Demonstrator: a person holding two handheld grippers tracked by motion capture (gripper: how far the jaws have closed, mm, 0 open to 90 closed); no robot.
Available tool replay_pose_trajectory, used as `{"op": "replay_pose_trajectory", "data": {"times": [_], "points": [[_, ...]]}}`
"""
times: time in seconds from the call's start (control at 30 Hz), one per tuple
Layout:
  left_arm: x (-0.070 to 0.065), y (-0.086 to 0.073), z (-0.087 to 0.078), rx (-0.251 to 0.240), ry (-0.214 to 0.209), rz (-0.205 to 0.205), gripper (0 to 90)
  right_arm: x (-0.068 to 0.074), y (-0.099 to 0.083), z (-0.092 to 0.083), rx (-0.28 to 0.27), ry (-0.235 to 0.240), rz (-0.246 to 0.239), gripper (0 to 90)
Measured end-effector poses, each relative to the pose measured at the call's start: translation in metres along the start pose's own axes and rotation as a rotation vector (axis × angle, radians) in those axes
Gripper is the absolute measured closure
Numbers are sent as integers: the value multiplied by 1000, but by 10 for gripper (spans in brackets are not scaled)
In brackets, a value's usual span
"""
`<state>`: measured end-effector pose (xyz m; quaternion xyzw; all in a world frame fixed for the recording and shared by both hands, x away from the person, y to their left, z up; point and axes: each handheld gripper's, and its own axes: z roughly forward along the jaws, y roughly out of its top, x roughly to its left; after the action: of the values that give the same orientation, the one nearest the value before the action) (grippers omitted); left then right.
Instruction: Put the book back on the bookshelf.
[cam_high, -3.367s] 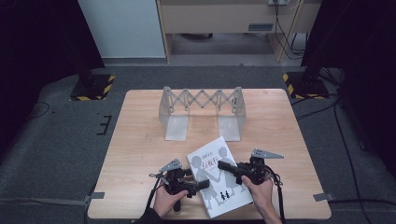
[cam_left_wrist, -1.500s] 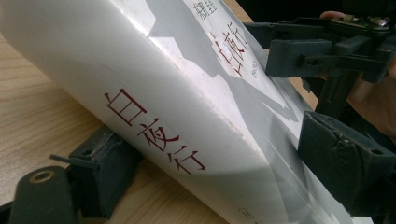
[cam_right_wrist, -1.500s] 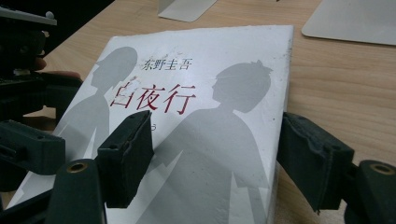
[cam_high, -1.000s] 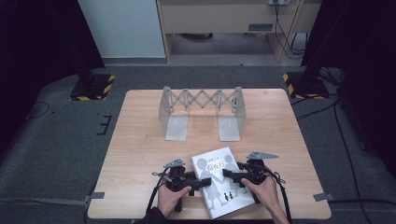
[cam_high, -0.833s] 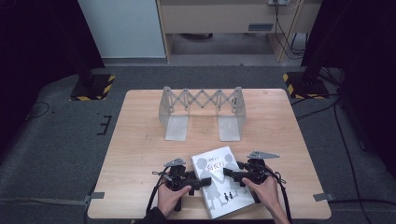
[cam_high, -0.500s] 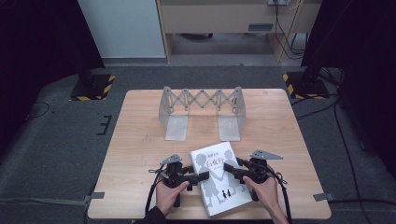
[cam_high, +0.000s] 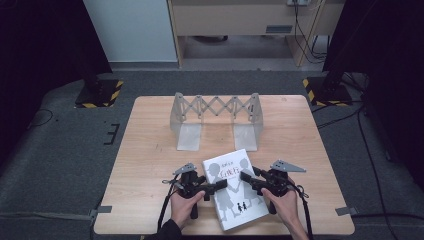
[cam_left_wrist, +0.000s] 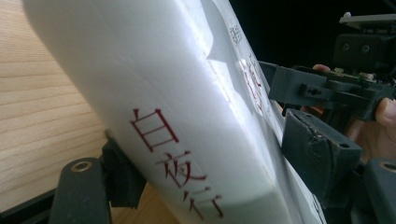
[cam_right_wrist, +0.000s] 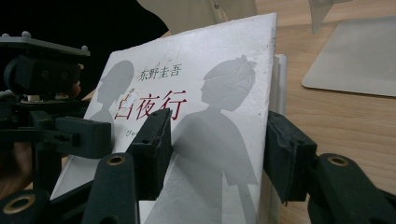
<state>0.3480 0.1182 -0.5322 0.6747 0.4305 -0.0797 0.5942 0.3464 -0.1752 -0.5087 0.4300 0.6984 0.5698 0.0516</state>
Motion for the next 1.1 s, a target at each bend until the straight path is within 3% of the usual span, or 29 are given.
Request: {"op": "replay_pose_trajectory", "data": {"times": [0.23,0.3,0.57,0.9,1.03,1.1], "points": [[-1,0,5,-17,-23,-15,276,1,0,0,-11,24,4,490],[1,0,5,-23,-27,-39,287,0,0,0,-11,23,10,489],[-1,3,2,-60,-62,-60,388,-6,0,-2,-20,45,50,488],[-5,11,-5,-63,-79,-70,430,-27,4,-27,-49,-81,36,400],[-8,15,-11,-81,-99,-89,468,-36,4,-35,-19,-156,13,355],[-11,18,-13,-88,-106,-76,480,-41,3,-37,-5,-176,11,333]]}}
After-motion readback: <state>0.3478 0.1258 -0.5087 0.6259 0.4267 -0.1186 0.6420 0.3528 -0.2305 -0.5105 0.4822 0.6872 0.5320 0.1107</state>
